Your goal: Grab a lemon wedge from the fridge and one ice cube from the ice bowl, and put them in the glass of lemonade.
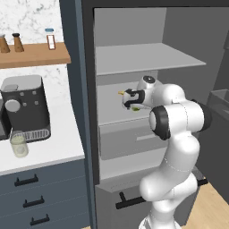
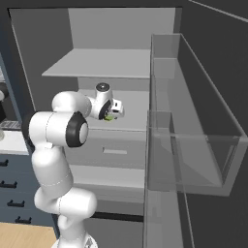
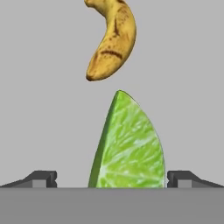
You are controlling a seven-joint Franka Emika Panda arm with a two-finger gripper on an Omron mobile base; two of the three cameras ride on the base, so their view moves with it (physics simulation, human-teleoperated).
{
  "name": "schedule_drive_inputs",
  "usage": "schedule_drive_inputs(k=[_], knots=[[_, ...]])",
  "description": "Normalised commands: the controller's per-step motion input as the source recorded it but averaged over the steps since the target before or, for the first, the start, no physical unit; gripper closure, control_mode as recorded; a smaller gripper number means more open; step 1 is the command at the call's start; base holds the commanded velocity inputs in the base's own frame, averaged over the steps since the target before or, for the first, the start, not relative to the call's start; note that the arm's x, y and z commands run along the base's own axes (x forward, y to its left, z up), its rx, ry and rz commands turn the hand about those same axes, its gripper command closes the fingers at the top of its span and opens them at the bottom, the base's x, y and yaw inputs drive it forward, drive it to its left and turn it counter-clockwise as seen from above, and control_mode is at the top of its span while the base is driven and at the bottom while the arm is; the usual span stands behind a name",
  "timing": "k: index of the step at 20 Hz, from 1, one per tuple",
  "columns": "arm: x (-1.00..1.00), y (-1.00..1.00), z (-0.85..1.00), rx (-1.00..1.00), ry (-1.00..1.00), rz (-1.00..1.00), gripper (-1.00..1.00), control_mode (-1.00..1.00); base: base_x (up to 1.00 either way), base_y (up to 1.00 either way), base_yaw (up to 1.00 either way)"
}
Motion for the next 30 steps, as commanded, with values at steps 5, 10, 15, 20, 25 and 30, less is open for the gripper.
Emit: schedule_drive_inputs(k=[5,10,15,20,25,30], knots=[[0.00,0.00,-0.14,0.00,0.00,0.00,-1.00,-1.00,0.00,0.00,0.00],[0.00,0.00,-0.07,0.00,0.00,0.00,1.00,-1.00,0.00,0.00,0.00],[0.00,0.00,-0.02,0.00,0.00,0.00,1.00,-1.00,0.00,0.00,0.00],[-0.09,0.00,0.00,0.00,0.00,0.00,1.00,-1.00,0.00,0.00,0.00],[-0.58,-0.01,0.00,0.02,-0.01,0.00,1.00,-1.00,0.00,0.00,0.00],[-0.93,-0.04,0.06,0.05,-0.04,0.00,1.00,-1.00,0.00,0.00,0.00]])
